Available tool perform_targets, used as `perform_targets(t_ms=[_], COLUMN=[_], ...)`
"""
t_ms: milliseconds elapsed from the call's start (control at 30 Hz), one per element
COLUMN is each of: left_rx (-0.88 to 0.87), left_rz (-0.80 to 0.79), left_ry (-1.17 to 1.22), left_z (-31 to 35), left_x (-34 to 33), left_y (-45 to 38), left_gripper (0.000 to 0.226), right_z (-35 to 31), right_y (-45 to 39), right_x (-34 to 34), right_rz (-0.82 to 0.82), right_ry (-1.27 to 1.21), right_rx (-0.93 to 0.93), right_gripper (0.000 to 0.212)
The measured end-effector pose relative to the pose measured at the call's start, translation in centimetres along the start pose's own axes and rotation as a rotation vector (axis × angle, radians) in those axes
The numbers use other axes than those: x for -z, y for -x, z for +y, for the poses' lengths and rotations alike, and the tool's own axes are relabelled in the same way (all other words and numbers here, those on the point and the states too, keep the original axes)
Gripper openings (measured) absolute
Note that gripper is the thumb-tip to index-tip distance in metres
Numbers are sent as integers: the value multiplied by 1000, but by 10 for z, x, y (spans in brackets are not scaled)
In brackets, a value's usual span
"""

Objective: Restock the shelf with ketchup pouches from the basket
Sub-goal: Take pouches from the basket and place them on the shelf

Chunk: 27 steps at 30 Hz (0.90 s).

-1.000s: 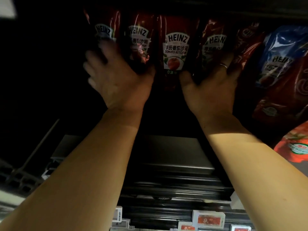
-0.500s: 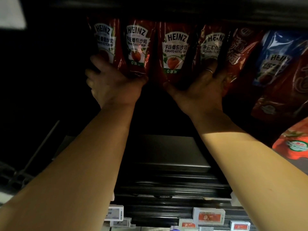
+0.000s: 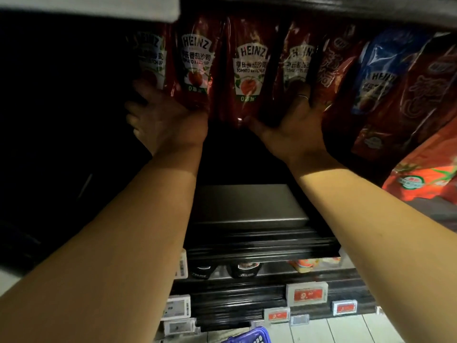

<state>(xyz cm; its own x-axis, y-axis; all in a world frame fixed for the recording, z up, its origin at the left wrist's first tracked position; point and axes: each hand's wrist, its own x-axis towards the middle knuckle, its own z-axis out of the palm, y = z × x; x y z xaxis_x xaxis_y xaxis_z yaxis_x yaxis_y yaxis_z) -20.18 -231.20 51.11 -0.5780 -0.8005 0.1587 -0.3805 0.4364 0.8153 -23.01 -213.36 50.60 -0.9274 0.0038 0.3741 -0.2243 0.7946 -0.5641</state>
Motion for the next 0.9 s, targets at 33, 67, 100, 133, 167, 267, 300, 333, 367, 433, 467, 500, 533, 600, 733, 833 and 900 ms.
perform_targets(t_ms=[33, 67, 100, 133, 167, 267, 300, 333, 367, 433, 467, 500, 533, 600, 733, 833, 900], left_rx=[-8, -18, -27, -38, -53, -157, -207, -260, -297, -300, -297, -311, -338, -382, -509, -580, -581], left_rz=[-4, -8, -15, -29, -54, -101, -109, -116, -124, -153, -178, -210, -256, -352, -312, -179, -209], left_ry=[13, 29, 50, 74, 92, 51, 30, 18, 17, 18, 6, -9, -13, 16, 45, 70, -23], left_z=[0, 0, -1, -3, -5, -16, -19, -20, -22, -23, -25, -29, -33, -46, -75, -113, -155], left_x=[2, 4, 6, 9, 12, 26, 30, 34, 37, 44, 48, 52, 57, 76, 126, 153, 160], left_y=[3, 7, 9, 10, 11, 14, 16, 19, 21, 26, 28, 32, 38, 56, 105, 155, 194], left_gripper=[124, 120, 116, 112, 107, 77, 66, 54, 44, 36, 34, 31, 27, 23, 15, 10, 9], right_z=[1, 1, 2, 2, 2, 5, 7, 8, 9, 10, 10, 10, 9, 9, 23, 57, 86], right_y=[4, 9, 15, 21, 27, 40, 42, 45, 48, 55, 60, 66, 75, 101, 165, 216, 248], right_x=[4, 8, 11, 14, 17, 25, 28, 31, 33, 37, 39, 43, 47, 58, 80, 72, 56], right_rz=[-12, -16, 1, 33, 67, 91, 92, 86, 76, 62, 57, 46, 29, 33, 6, -150, -338], right_ry=[-3, -7, -12, -13, -6, 35, 47, 65, 80, 87, 59, -23, -138, -323, -720, -768, -704], right_rx=[16, 31, 38, 34, 17, -41, -53, -66, -77, -85, -90, -101, -106, -43, 196, 252, 141], right_gripper=[112, 107, 99, 89, 79, 51, 45, 40, 36, 28, 22, 15, 8, 3, 15, 18, 17])
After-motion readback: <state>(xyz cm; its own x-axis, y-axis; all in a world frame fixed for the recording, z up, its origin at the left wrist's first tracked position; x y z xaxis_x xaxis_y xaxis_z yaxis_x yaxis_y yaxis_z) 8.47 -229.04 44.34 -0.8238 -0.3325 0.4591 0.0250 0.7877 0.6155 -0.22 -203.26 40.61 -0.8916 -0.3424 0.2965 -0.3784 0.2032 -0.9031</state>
